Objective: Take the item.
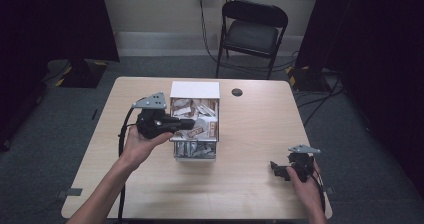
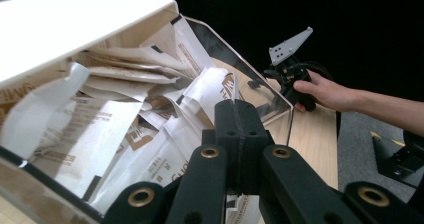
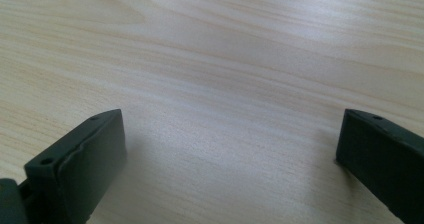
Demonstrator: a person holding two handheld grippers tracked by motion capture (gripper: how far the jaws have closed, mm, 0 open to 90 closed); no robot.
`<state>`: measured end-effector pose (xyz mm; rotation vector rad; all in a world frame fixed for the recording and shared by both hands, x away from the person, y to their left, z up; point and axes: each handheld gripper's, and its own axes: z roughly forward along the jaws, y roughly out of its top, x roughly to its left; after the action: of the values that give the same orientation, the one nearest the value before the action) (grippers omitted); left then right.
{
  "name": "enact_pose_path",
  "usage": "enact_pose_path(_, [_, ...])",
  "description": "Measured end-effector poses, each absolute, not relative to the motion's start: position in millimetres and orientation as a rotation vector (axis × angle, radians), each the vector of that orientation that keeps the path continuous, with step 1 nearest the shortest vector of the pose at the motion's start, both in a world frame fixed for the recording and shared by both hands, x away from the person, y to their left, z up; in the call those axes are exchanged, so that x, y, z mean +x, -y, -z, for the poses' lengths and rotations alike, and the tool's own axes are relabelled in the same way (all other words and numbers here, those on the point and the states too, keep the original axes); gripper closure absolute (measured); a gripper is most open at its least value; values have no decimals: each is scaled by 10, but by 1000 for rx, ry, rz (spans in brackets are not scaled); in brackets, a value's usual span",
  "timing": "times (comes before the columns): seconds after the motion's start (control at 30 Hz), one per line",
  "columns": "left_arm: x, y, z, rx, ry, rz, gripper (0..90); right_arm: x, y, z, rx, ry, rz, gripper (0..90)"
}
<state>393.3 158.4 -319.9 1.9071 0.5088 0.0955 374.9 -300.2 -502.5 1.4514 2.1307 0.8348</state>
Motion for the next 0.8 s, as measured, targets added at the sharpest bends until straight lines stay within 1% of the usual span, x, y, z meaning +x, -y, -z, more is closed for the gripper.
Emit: enact_pose_path(0.8, [3841, -1742, 3016, 1852, -480, -141, 900, 3750, 3003, 5025, 1451, -2131, -835, 0])
